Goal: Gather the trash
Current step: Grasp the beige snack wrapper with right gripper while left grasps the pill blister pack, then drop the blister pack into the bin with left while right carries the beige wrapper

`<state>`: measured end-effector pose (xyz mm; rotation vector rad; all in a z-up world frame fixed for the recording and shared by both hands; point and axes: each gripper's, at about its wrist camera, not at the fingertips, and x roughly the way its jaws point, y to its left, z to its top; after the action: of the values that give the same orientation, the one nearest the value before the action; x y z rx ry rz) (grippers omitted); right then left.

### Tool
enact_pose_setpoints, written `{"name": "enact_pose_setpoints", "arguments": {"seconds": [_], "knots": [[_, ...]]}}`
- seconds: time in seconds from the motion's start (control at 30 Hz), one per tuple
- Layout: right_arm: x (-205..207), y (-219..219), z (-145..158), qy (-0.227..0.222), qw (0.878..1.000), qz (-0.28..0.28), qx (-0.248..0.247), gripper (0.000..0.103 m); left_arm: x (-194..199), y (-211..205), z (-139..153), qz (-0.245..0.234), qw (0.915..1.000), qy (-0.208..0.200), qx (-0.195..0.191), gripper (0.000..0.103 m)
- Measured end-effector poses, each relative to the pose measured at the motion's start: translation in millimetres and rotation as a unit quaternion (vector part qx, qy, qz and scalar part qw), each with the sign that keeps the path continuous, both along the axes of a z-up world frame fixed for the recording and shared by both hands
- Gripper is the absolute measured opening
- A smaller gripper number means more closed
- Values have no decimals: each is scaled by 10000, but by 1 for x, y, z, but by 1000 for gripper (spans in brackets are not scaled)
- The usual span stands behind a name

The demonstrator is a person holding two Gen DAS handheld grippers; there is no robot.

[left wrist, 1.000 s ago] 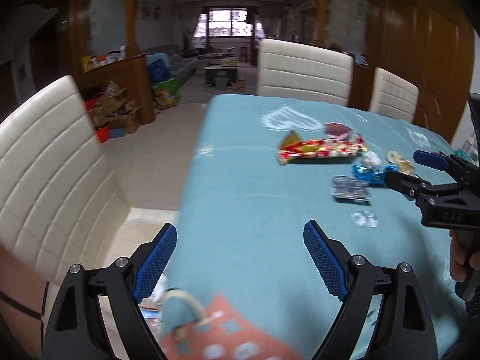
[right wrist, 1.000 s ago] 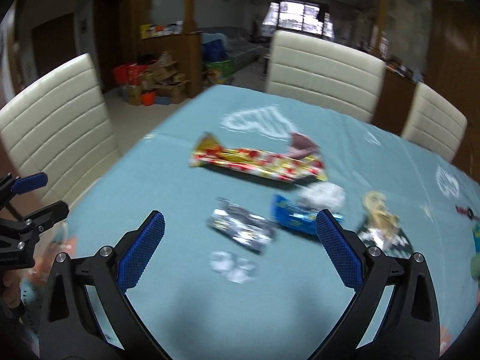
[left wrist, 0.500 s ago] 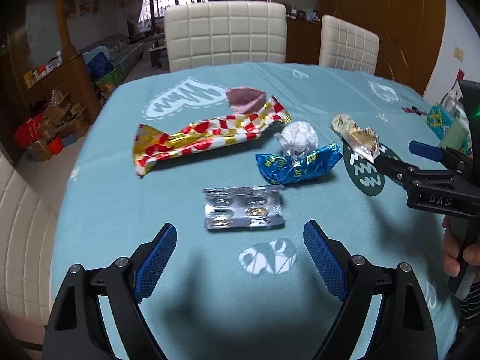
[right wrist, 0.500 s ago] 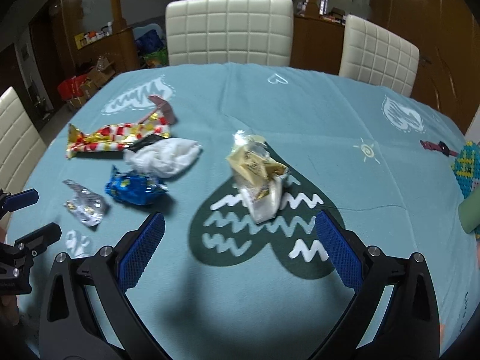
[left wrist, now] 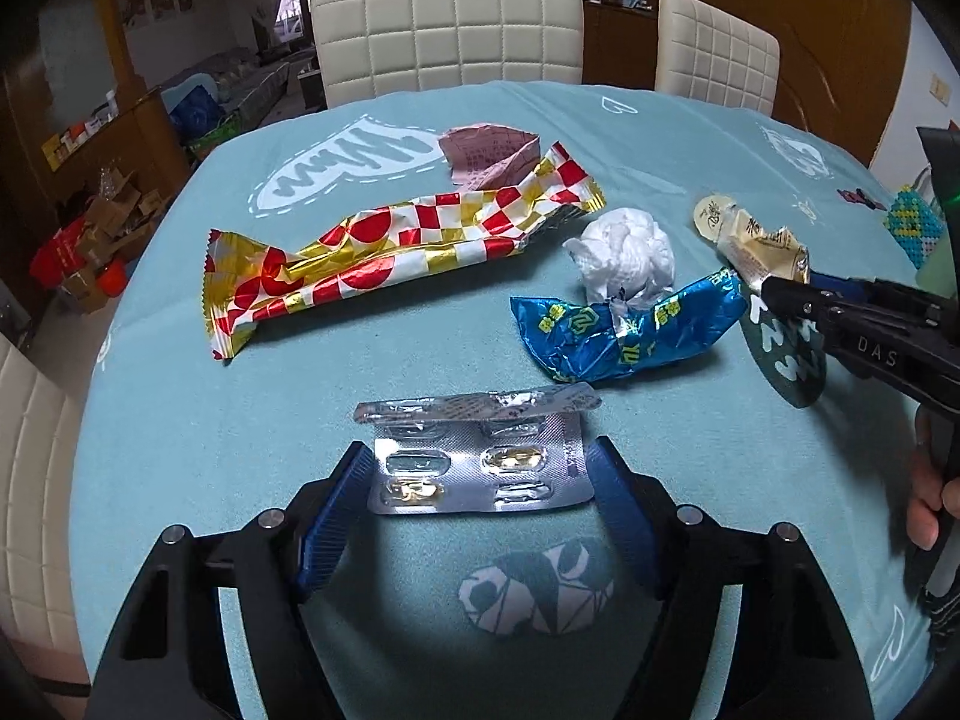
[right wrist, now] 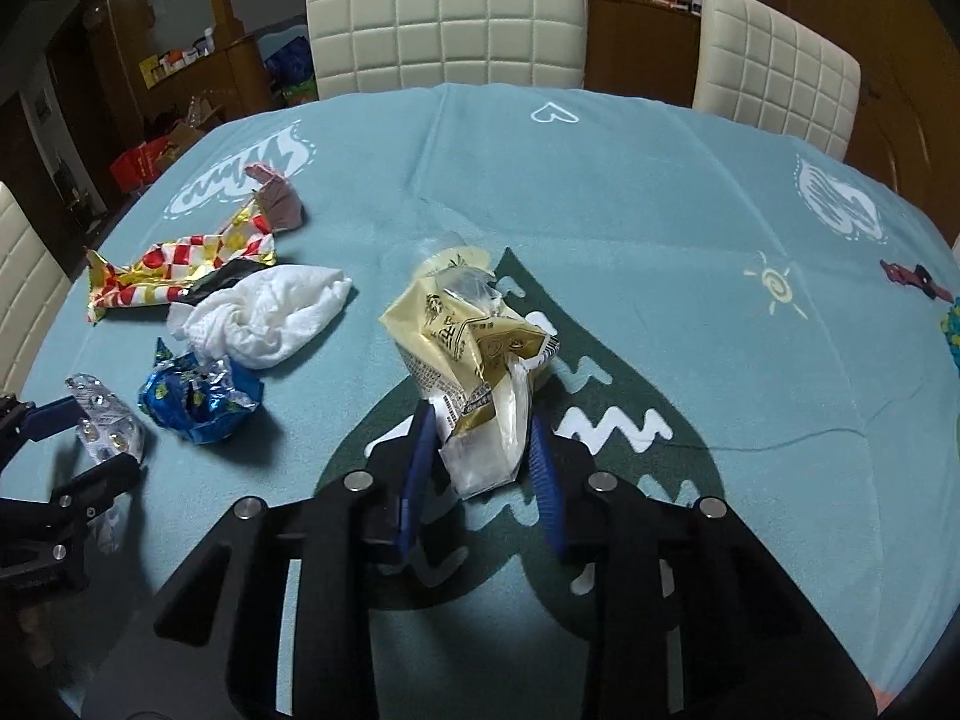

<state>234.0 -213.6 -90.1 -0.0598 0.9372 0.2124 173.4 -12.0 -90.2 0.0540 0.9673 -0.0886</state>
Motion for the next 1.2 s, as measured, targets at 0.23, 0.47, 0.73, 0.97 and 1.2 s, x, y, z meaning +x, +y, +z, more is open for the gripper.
{"name": "enact_pose_setpoints", "arguments": {"seconds": [0.23, 0.47, 0.73, 0.97, 1.2], "knots": [[-31, 15, 17, -202, 9997, 152, -31, 26, -21, 3, 22, -61, 9992, -384, 20, 71], [-73, 29, 49, -535, 9977, 413, -47, 26, -51, 18, 45, 4, 9980, -629, 60, 71], [-108, 66, 74, -706, 9938, 856, -59, 26, -87, 56, 64, 332, 9954, -893, 110, 71], [-132, 120, 85, -823, 9865, 1409, -151, 26, -120, 100, 71, 724, 9914, -1066, 210, 71], [-149, 185, 85, -816, 9760, 2009, -216, 26, -148, 146, 71, 1129, 9864, -1149, 317, 71]]}}
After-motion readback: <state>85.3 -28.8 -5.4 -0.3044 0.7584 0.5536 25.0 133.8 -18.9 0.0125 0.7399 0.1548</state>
